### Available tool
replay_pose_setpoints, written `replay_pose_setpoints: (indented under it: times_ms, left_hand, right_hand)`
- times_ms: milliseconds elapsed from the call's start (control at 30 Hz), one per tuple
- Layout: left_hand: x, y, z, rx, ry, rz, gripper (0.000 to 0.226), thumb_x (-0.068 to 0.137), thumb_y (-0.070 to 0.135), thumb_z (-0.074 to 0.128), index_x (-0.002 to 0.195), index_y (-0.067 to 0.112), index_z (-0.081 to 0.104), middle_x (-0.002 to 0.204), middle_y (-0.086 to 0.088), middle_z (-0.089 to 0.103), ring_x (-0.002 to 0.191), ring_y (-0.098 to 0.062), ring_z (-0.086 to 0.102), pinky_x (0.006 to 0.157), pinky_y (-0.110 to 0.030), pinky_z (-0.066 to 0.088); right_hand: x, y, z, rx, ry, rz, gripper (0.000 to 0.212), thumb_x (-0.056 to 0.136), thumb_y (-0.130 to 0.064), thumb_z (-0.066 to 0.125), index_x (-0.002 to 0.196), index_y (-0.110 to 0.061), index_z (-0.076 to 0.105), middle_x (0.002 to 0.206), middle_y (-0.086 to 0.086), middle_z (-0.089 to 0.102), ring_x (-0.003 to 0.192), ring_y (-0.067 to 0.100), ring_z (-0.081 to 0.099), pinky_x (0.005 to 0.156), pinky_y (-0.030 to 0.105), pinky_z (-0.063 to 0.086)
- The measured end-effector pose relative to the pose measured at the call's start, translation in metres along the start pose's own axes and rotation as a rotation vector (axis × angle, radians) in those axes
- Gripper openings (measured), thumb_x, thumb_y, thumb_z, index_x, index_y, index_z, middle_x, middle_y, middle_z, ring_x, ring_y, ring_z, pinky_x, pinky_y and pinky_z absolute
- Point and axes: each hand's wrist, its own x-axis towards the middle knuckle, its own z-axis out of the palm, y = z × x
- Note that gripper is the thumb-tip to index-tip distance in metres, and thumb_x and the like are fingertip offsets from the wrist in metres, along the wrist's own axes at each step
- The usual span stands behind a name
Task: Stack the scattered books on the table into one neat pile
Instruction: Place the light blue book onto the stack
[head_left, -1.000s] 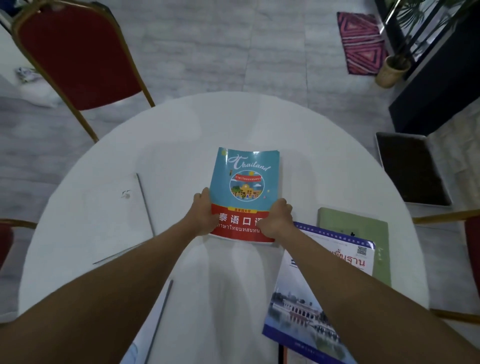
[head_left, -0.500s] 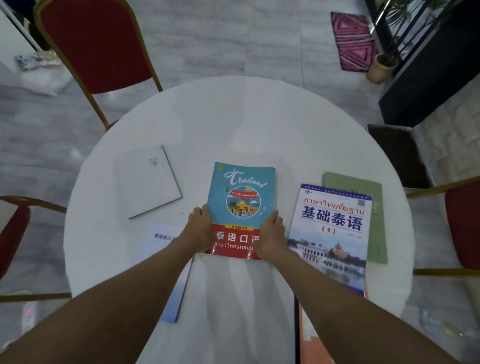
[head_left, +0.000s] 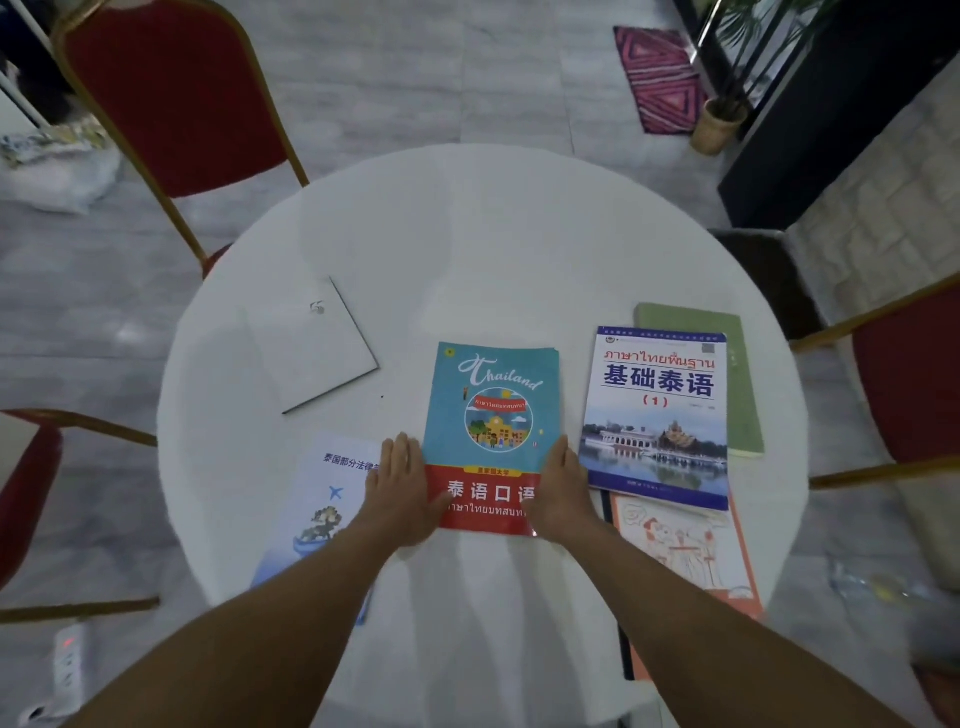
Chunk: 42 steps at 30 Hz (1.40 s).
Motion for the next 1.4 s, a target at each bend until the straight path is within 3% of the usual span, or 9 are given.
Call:
replay_pose_setpoints:
  times_ms: [100, 233, 333, 433, 567, 667, 867, 1200, 1400]
  left_hand:
    - [0.005, -0.015, 0.006, 0.021, -0.033, -0.015, 0.115, 0.082, 0.073, 0.048, 0.155, 0.008, -0.012, 0.166, -0.008, -0.016, 0.151, -0.035, -0.018, 0.121, -0.059, 0.006]
    - [0.014, -0.037, 0.001, 0.057, -0.072, -0.085, 0.145, 0.049, 0.100, 0.040, 0.154, 0.020, -0.019, 0.163, 0.004, -0.026, 0.148, -0.036, -0.029, 0.116, -0.065, -0.003]
    - [0.016, -0.047, 0.001, 0.070, -0.082, -0.081, 0.151, 0.035, 0.106, 0.033, 0.152, 0.029, -0.023, 0.160, 0.013, -0.032, 0.146, -0.036, -0.033, 0.111, -0.071, -0.009]
    - [0.011, -0.042, 0.004, 0.105, -0.048, 0.024, 0.138, 0.053, 0.098, 0.041, 0.153, 0.027, -0.021, 0.161, 0.007, -0.030, 0.148, -0.034, -0.029, 0.113, -0.069, -0.007]
    - [0.006, -0.025, -0.003, 0.151, -0.023, 0.272, 0.109, 0.080, 0.069, 0.053, 0.156, 0.027, -0.013, 0.165, 0.005, -0.019, 0.153, -0.027, -0.017, 0.120, -0.060, -0.001]
    - [0.003, -0.017, -0.005, 0.201, -0.108, 0.357, 0.097, 0.088, 0.055, 0.053, 0.158, 0.027, -0.008, 0.166, 0.003, -0.015, 0.154, -0.027, -0.013, 0.123, -0.055, 0.004]
    - [-0.008, -0.019, 0.001, 0.233, -0.117, 0.370, 0.093, 0.090, 0.050, 0.055, 0.158, 0.024, -0.003, 0.167, -0.001, -0.010, 0.154, -0.030, -0.009, 0.125, -0.047, 0.007]
    - [-0.040, -0.020, 0.013, 0.229, -0.136, 0.344, 0.093, 0.090, 0.047, 0.058, 0.158, 0.025, -0.001, 0.167, 0.001, -0.009, 0.154, -0.029, -0.008, 0.123, -0.047, 0.015]
    - [-0.050, -0.013, 0.008, 0.236, -0.114, 0.330, 0.094, 0.084, 0.048, 0.066, 0.157, 0.024, 0.013, 0.167, 0.000, 0.008, 0.154, -0.029, 0.006, 0.122, -0.045, 0.022]
  right_hand:
    - [-0.001, 0.005, 0.000, -0.013, -0.012, -0.003, 0.115, 0.083, -0.011, 0.078, 0.159, -0.009, -0.008, 0.164, 0.012, 0.014, 0.149, 0.032, 0.018, 0.117, 0.050, 0.036]
    - [-0.004, 0.010, 0.003, -0.040, -0.042, 0.009, 0.114, 0.086, -0.016, 0.076, 0.158, -0.008, -0.012, 0.167, 0.010, 0.004, 0.152, 0.037, 0.006, 0.120, 0.049, 0.025]
    - [-0.008, 0.013, 0.008, -0.043, -0.079, 0.032, 0.116, 0.088, -0.018, 0.074, 0.157, -0.010, -0.018, 0.168, 0.007, -0.007, 0.154, 0.038, -0.007, 0.122, 0.050, 0.019]
    - [-0.011, 0.013, 0.013, -0.056, -0.092, 0.032, 0.120, 0.088, -0.017, 0.075, 0.155, -0.015, -0.024, 0.167, 0.006, -0.018, 0.153, 0.038, -0.014, 0.122, 0.051, 0.018]
    - [-0.014, 0.010, 0.011, -0.224, -0.125, -0.051, 0.125, 0.086, -0.027, 0.077, 0.154, -0.028, -0.028, 0.162, 0.001, -0.036, 0.152, 0.043, -0.014, 0.119, 0.059, 0.021]
    - [-0.012, 0.011, 0.005, -0.374, -0.218, -0.092, 0.111, 0.089, -0.037, 0.071, 0.158, -0.024, -0.015, 0.165, 0.000, -0.028, 0.152, 0.044, -0.010, 0.119, 0.060, 0.021]
    - [-0.025, 0.022, 0.006, -0.408, -0.231, -0.133, 0.104, 0.092, -0.037, 0.068, 0.160, -0.021, -0.009, 0.167, 0.001, -0.021, 0.154, 0.038, -0.011, 0.121, 0.053, 0.023]
    - [-0.057, 0.033, 0.022, -0.376, -0.223, -0.131, 0.102, 0.094, -0.030, 0.067, 0.160, -0.018, -0.010, 0.167, 0.003, -0.023, 0.155, 0.032, -0.011, 0.123, 0.047, 0.027]
    - [-0.071, 0.039, 0.031, -0.358, -0.179, -0.142, 0.104, 0.091, -0.034, 0.070, 0.161, -0.018, -0.004, 0.168, 0.004, -0.017, 0.156, 0.029, -0.006, 0.121, 0.048, 0.031]
